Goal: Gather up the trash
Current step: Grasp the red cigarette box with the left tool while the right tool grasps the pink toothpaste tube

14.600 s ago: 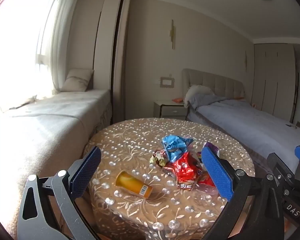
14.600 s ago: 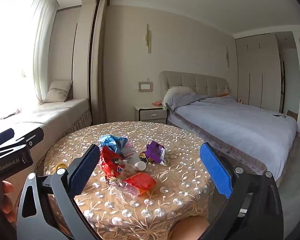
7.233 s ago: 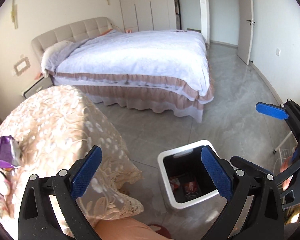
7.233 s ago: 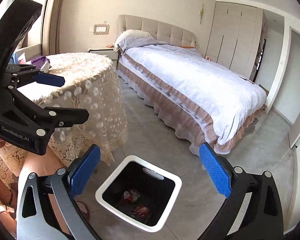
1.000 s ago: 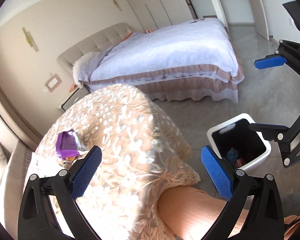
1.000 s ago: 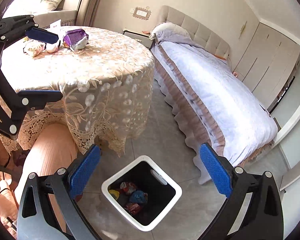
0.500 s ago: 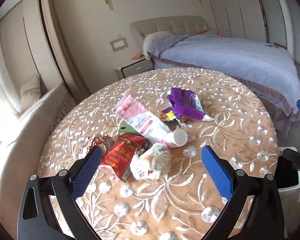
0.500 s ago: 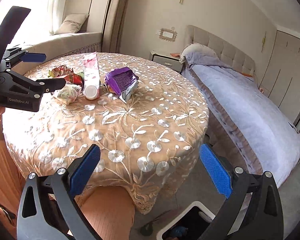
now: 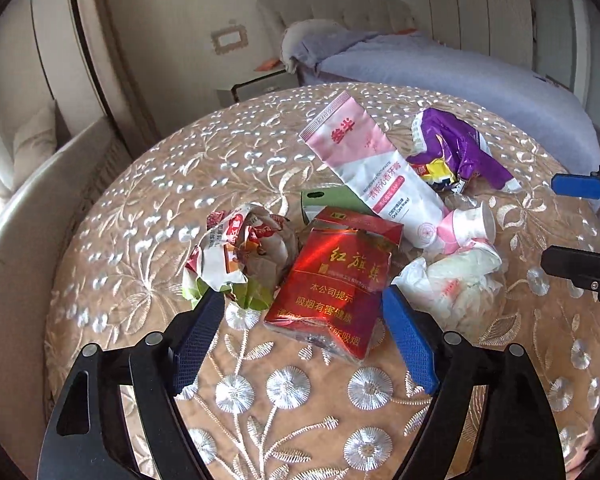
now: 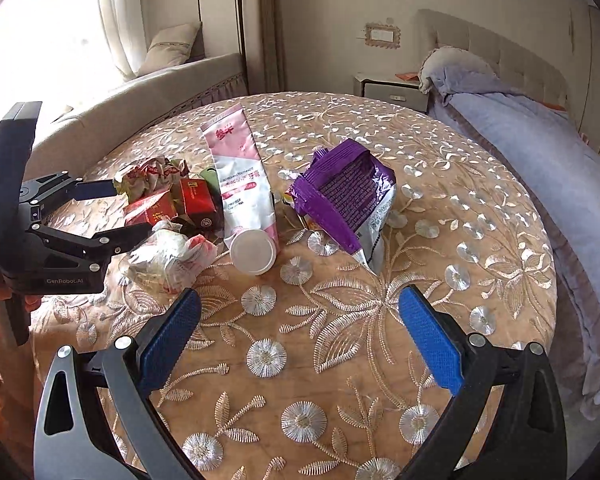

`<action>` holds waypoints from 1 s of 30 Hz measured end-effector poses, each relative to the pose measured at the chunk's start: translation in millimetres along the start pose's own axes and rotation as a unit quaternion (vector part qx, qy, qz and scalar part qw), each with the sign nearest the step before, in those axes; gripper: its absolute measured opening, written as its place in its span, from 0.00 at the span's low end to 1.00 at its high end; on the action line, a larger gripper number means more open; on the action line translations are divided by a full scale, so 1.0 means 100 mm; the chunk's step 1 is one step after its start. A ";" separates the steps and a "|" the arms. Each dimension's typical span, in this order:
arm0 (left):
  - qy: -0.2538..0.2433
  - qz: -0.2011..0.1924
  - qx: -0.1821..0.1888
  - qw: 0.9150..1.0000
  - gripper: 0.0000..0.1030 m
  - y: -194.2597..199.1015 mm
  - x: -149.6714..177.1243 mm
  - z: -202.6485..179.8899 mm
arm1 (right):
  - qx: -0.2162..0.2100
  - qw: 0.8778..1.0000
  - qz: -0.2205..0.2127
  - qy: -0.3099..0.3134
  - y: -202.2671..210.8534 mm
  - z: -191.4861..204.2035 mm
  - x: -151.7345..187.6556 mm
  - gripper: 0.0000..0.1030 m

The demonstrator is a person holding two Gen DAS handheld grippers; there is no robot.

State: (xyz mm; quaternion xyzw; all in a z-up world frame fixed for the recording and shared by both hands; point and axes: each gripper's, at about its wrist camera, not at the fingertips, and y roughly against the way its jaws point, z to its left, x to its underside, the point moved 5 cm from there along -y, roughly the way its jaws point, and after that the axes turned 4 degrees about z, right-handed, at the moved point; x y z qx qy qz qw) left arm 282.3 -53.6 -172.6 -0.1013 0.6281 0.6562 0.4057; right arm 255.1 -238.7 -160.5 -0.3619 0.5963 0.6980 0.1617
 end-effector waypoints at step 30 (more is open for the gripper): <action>0.031 0.020 0.032 0.999 0.59 -0.13 -0.11 0.04 | -0.146 0.985 0.049 -0.072 -0.47 0.09 -0.37 0.11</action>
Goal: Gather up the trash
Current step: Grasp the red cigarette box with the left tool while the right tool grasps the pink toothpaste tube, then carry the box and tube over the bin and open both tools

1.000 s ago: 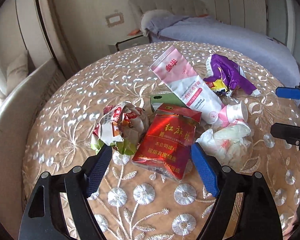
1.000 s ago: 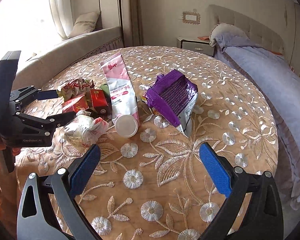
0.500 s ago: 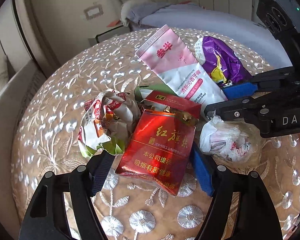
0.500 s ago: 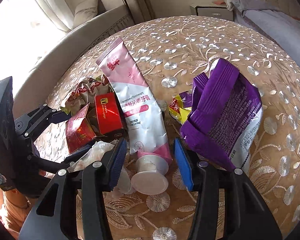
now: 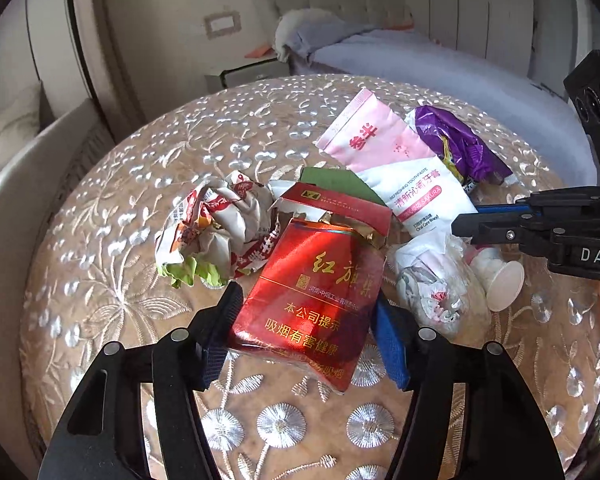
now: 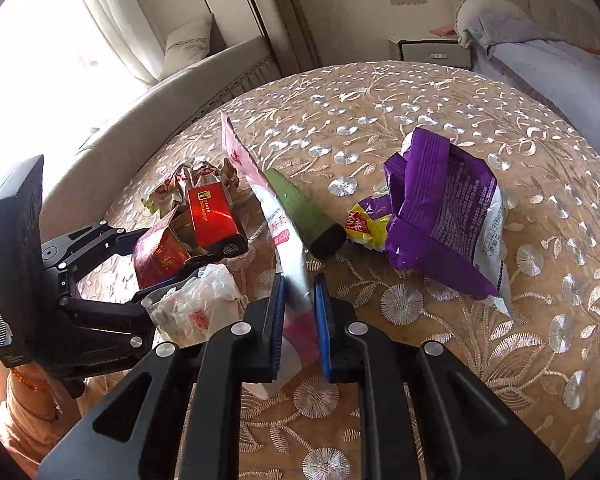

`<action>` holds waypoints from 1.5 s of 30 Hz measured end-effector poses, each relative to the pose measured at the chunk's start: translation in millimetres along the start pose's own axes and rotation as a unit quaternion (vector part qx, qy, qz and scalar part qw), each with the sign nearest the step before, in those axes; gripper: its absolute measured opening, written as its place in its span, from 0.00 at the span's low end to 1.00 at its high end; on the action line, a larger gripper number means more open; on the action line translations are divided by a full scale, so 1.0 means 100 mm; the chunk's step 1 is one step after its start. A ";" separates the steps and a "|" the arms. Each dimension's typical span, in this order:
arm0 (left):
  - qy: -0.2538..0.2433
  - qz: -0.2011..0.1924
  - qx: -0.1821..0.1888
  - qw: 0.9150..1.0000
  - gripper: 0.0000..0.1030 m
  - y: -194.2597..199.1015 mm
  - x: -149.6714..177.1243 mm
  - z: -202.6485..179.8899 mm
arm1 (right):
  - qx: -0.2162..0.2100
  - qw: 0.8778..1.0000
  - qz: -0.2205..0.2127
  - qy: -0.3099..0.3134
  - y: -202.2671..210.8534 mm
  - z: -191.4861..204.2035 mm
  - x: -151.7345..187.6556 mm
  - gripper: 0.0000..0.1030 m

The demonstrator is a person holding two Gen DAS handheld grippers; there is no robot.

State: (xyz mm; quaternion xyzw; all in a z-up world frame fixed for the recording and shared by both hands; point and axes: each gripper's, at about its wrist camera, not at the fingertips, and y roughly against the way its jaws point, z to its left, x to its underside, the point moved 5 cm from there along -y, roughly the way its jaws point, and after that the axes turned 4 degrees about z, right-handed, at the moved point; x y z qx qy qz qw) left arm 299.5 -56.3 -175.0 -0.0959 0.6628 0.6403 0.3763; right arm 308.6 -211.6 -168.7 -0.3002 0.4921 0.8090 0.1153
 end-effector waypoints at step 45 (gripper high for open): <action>-0.181 -0.052 0.166 0.968 0.59 0.73 0.28 -3.42 | 0.197 0.951 -0.166 -0.173 2.77 -1.37 2.21 0.04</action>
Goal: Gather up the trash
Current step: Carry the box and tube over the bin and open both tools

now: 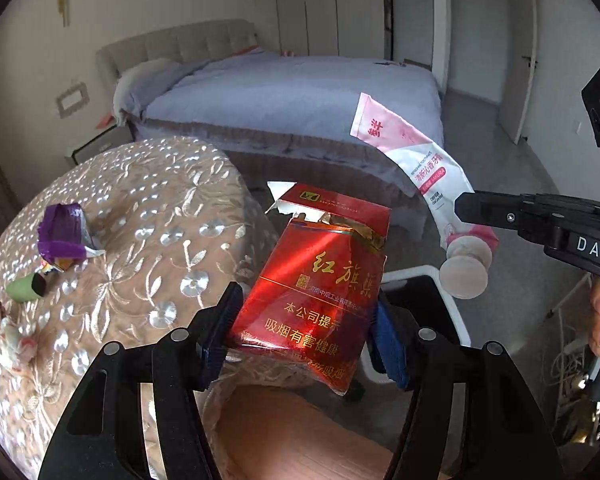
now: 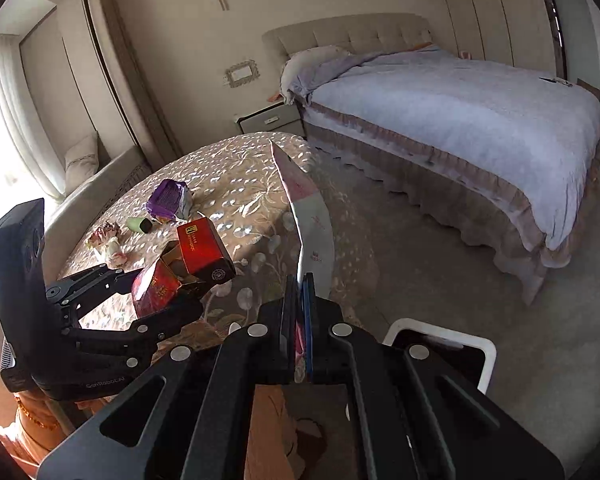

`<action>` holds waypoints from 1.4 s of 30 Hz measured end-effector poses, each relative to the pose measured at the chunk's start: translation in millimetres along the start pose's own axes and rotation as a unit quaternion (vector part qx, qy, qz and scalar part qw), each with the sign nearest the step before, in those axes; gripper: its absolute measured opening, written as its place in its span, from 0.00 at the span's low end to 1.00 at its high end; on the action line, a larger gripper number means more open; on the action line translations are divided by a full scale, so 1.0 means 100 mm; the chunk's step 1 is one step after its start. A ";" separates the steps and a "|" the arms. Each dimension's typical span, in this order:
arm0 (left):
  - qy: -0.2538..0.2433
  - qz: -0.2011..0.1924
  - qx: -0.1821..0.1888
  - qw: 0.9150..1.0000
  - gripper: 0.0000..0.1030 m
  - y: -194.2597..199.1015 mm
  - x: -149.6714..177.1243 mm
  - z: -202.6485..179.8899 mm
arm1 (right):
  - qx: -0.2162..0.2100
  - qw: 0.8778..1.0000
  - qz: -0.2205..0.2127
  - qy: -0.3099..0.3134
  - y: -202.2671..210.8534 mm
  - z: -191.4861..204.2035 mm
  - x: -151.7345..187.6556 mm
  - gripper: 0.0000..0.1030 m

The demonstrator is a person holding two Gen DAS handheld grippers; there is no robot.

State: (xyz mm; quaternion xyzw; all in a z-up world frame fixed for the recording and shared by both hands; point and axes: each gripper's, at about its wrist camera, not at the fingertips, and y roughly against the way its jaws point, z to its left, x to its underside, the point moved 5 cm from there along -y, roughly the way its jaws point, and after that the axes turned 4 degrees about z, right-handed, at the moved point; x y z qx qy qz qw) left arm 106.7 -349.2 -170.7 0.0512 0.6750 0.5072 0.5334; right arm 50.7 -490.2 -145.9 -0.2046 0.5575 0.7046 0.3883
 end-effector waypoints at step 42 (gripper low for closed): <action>-0.212 0.242 0.142 0.936 0.96 -2.35 0.53 -1.44 | 0.086 0.967 0.239 0.038 -1.16 -1.76 1.38 0.95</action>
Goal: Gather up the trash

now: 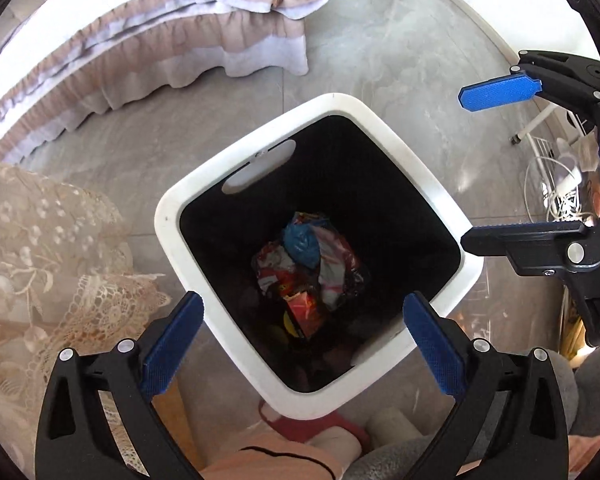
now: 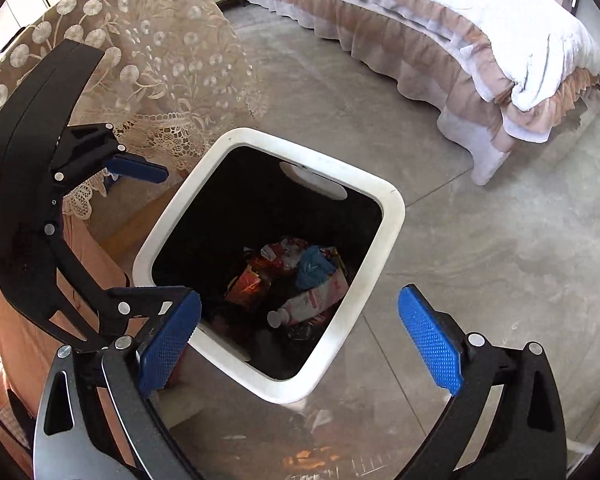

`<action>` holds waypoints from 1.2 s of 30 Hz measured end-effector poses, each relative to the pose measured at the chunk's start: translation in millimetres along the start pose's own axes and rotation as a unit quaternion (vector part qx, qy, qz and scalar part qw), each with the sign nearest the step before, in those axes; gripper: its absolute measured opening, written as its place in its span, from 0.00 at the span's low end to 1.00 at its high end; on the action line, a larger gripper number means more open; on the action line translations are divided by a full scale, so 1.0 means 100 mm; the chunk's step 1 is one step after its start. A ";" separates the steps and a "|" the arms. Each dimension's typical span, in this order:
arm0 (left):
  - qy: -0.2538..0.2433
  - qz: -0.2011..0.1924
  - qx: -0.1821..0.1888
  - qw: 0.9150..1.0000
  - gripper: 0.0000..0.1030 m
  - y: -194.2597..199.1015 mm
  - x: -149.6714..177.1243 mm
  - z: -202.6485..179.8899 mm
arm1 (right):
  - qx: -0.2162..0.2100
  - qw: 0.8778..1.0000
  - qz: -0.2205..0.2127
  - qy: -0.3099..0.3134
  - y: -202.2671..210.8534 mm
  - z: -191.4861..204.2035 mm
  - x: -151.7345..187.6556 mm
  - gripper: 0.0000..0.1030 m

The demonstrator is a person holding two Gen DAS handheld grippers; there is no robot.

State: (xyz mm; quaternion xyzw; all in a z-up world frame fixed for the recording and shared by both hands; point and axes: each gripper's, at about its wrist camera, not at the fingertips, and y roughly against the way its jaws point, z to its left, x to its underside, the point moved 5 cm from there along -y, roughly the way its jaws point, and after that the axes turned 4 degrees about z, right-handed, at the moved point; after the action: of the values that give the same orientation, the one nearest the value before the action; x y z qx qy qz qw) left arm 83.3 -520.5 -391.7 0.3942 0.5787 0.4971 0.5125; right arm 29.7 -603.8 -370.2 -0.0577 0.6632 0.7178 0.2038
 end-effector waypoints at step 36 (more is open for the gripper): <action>0.075 -0.203 -0.104 0.971 0.95 1.93 0.56 0.18 | 0.036 0.983 -0.160 0.089 1.44 0.98 -0.39 0.95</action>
State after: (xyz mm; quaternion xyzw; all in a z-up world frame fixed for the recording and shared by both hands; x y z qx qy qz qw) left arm 81.1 -425.8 -213.9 0.1752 0.6285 0.4682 0.5959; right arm 29.9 -522.4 -211.4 -0.2190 0.6861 0.6439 0.2583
